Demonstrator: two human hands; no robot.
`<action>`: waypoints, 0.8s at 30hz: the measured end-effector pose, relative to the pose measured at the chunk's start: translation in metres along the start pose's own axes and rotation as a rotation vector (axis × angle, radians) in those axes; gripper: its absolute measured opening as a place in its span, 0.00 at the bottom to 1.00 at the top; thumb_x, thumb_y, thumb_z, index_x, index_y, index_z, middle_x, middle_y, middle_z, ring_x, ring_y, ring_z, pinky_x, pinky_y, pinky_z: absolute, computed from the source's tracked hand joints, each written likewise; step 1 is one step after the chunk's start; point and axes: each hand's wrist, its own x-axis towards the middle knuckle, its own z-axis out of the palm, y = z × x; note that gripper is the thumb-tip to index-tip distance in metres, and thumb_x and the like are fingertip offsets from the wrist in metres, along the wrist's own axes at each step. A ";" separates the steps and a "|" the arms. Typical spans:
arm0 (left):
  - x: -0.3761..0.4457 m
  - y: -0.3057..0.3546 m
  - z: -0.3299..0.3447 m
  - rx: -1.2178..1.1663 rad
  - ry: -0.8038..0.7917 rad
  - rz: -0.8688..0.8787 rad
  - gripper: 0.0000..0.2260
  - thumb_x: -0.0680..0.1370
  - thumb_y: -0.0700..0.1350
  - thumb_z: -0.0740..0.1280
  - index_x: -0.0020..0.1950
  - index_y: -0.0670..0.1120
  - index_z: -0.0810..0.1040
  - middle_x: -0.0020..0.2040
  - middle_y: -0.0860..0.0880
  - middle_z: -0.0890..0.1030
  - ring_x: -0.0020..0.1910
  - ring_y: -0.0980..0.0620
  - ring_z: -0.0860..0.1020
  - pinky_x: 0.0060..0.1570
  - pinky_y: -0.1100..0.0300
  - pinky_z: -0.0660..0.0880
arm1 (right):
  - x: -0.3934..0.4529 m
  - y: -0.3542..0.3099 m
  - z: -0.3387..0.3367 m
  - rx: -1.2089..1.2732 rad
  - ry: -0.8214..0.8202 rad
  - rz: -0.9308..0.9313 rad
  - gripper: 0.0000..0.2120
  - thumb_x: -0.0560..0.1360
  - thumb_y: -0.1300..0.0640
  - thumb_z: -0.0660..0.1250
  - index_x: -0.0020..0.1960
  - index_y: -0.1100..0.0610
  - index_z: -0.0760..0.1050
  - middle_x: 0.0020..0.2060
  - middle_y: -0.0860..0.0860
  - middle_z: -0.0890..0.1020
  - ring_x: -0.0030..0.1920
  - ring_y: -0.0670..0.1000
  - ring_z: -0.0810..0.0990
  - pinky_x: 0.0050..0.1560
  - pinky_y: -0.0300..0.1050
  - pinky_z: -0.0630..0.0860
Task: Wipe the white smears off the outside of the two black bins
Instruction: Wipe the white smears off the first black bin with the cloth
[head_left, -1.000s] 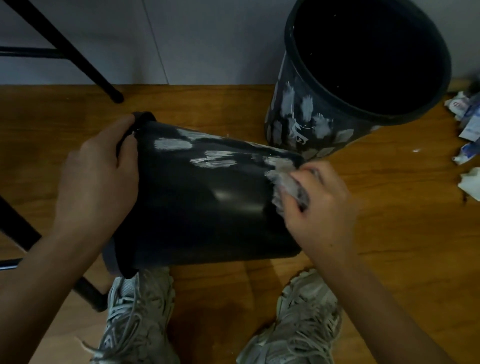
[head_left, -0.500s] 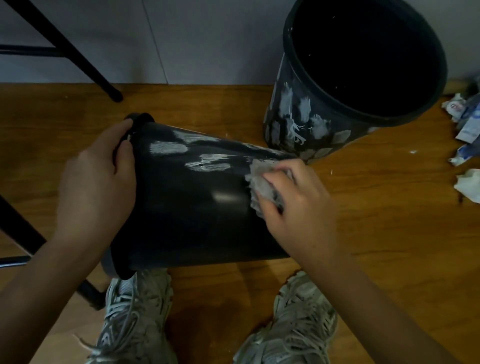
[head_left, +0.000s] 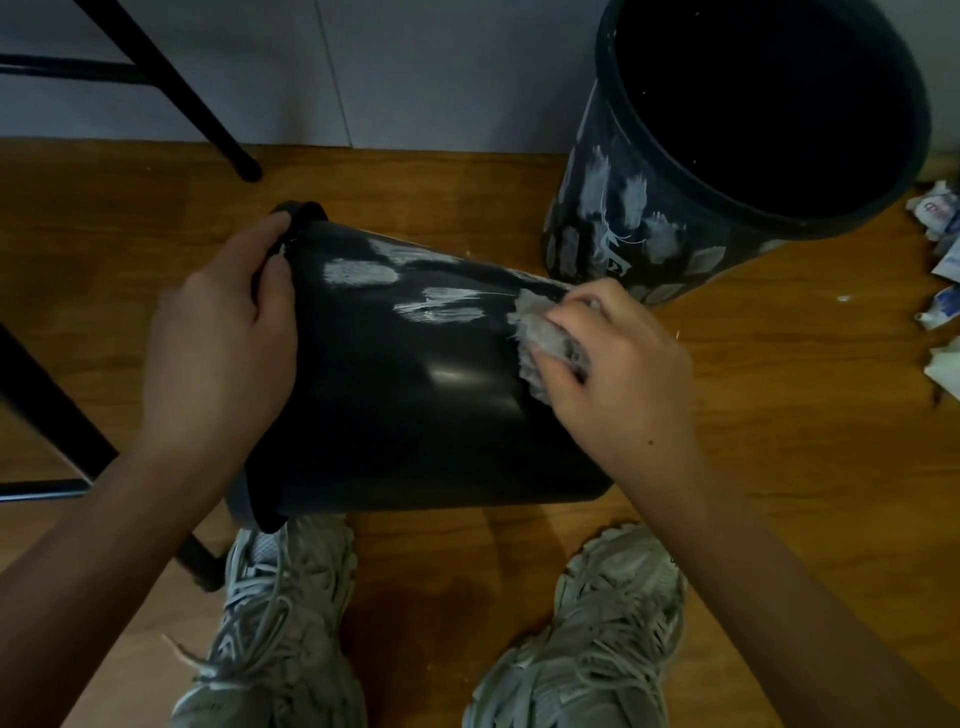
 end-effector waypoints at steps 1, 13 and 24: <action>-0.001 0.000 0.000 0.005 -0.004 0.009 0.17 0.84 0.47 0.54 0.73 0.52 0.67 0.53 0.57 0.73 0.45 0.69 0.68 0.40 0.70 0.66 | -0.003 0.007 -0.002 -0.005 -0.001 0.036 0.10 0.75 0.54 0.66 0.51 0.58 0.80 0.49 0.52 0.78 0.45 0.45 0.72 0.40 0.35 0.65; -0.003 0.001 -0.001 0.039 -0.008 0.048 0.18 0.84 0.46 0.53 0.74 0.50 0.67 0.49 0.54 0.74 0.42 0.58 0.72 0.37 0.70 0.68 | 0.014 -0.012 0.004 -0.095 -0.011 0.018 0.10 0.73 0.54 0.68 0.51 0.59 0.81 0.49 0.53 0.78 0.43 0.49 0.76 0.39 0.39 0.67; -0.004 0.002 0.000 0.067 0.002 0.036 0.18 0.84 0.47 0.53 0.74 0.50 0.66 0.47 0.54 0.73 0.35 0.67 0.68 0.36 0.74 0.69 | -0.012 0.032 -0.010 -0.115 0.010 0.223 0.08 0.74 0.55 0.69 0.49 0.59 0.80 0.47 0.53 0.75 0.40 0.48 0.70 0.33 0.34 0.57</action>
